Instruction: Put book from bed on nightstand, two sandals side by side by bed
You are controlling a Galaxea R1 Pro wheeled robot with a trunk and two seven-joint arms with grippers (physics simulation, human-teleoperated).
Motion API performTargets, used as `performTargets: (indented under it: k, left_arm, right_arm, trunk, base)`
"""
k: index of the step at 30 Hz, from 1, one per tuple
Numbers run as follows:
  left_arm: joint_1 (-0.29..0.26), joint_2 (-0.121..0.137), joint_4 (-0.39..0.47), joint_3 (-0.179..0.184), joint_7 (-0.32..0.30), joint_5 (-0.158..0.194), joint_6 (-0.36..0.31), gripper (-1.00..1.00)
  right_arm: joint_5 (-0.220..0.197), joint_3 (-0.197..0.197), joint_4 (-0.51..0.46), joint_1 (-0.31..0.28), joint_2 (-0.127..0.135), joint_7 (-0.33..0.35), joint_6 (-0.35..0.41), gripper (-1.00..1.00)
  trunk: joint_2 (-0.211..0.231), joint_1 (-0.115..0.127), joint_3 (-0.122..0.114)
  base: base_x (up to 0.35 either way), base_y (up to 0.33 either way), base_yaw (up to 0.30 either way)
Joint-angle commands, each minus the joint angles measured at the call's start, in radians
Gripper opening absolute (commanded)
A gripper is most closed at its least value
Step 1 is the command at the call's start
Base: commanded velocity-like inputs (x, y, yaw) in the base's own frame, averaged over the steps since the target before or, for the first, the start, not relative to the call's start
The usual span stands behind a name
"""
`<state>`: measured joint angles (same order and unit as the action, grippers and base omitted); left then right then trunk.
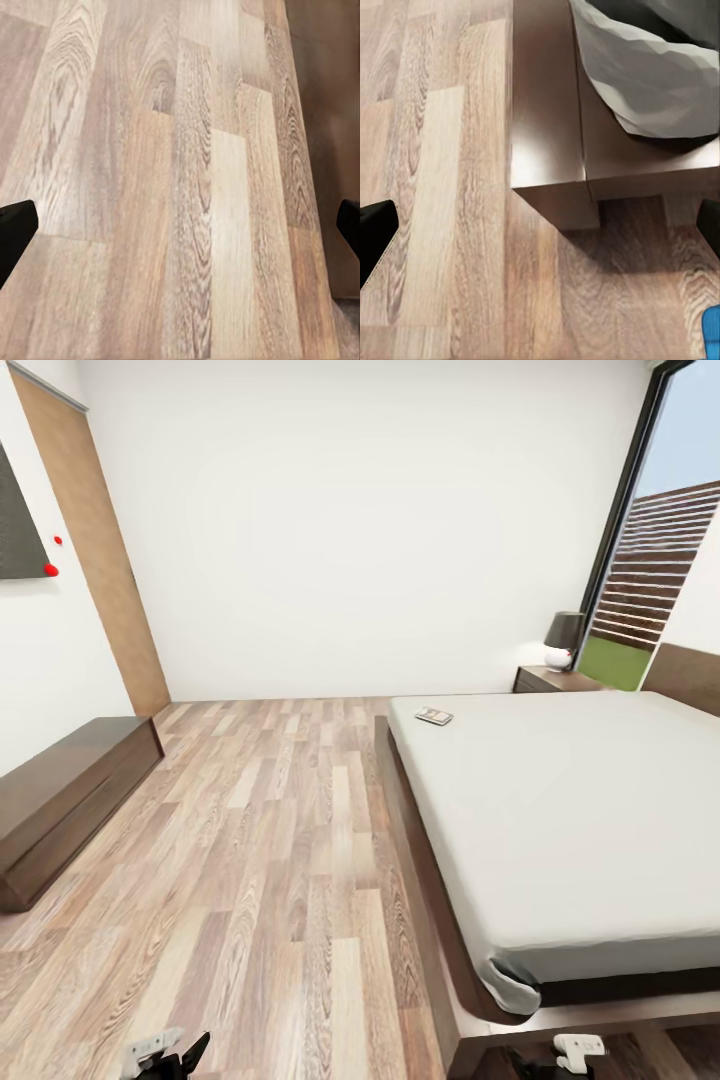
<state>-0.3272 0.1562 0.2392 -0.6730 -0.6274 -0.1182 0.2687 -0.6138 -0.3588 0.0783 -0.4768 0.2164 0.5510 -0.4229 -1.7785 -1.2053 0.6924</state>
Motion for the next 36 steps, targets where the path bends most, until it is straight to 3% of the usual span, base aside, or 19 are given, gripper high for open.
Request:
performTargets:
  k: [1,15,36]
  left_arm:
    - [-0.001,0.0,-0.001,-0.008,-0.003,-0.011,0.006,1.0]
    - [-0.001,0.0,-0.001,-0.009,-0.003,-0.011,0.006,1.0]
    - [-0.001,-0.001,-0.001,-0.008,-0.003,-0.011,0.006,1.0]
  right_arm:
    - [-0.011,-0.008,0.005,-0.002,0.0,0.007,-0.005,1.0]
    - [-0.011,-0.008,0.005,-0.002,0.0,0.007,-0.005,1.0]
    - [-0.011,-0.008,0.005,-0.002,0.0,0.007,-0.005,1.0]
  trunk:
    - [0.0,0.0,0.001]
    - [0.0,0.0,0.001]
    - [0.0,0.0,0.001]
  base:
    - [0.0,0.26,0.0]
    - [0.0,0.225,0.003]
    - [0.0,0.019,0.122]
